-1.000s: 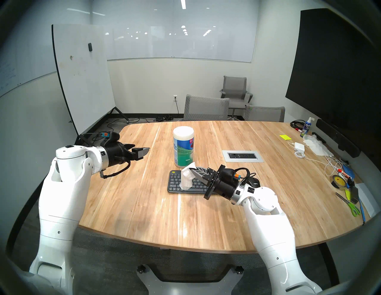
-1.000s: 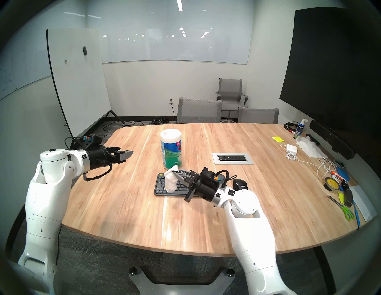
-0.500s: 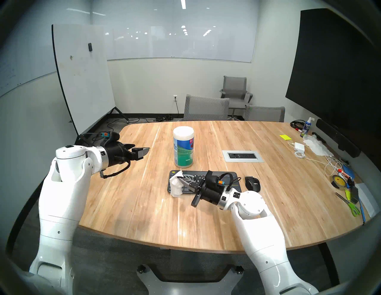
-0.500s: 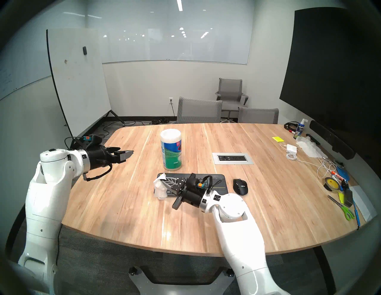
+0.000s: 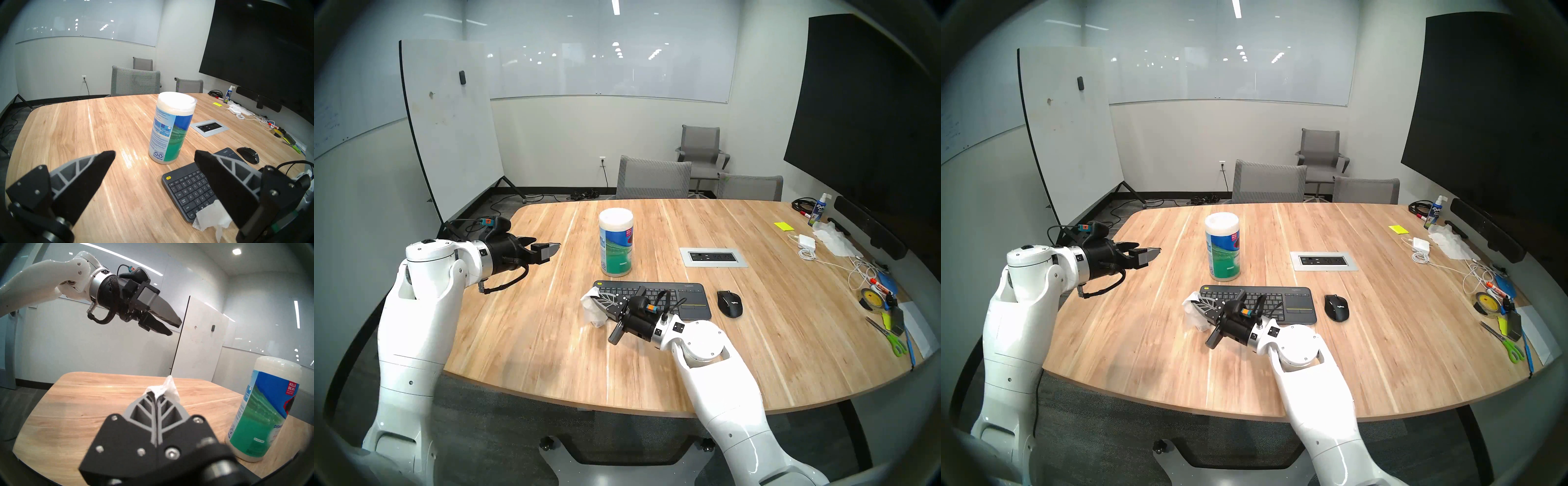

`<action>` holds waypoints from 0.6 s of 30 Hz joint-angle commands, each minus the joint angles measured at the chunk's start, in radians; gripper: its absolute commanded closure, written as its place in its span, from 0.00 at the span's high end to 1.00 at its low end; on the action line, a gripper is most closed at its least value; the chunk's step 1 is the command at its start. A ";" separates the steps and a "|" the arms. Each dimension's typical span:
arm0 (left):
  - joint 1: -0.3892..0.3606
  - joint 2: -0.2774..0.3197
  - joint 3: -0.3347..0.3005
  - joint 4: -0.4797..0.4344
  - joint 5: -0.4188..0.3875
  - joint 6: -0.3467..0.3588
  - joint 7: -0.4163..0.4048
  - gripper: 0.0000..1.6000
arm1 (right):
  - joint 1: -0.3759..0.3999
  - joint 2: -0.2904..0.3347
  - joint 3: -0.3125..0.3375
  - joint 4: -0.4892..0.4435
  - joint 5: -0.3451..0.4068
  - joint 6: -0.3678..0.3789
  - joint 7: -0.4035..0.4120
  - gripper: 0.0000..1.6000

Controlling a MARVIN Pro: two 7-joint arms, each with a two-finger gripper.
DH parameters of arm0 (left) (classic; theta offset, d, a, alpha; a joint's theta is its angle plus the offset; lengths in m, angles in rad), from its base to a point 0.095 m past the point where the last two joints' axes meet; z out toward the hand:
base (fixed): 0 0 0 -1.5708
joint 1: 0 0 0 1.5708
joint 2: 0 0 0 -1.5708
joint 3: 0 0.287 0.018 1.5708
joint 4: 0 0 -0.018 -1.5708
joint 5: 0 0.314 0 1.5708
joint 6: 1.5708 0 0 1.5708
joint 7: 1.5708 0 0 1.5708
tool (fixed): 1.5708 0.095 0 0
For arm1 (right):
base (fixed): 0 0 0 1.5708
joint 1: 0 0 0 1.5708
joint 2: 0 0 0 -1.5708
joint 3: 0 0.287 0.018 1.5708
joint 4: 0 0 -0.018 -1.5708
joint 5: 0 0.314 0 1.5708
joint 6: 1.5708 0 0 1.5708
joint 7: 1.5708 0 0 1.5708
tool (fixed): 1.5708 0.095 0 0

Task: Wipe the keyboards and mice with a disinfecting wipe, then set the wipe down

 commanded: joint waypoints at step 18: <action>-0.014 -0.003 -0.004 -0.024 -0.002 -0.005 0.004 1.00 | 0.092 -0.056 -0.087 0.043 -0.255 0.091 -0.262 0.00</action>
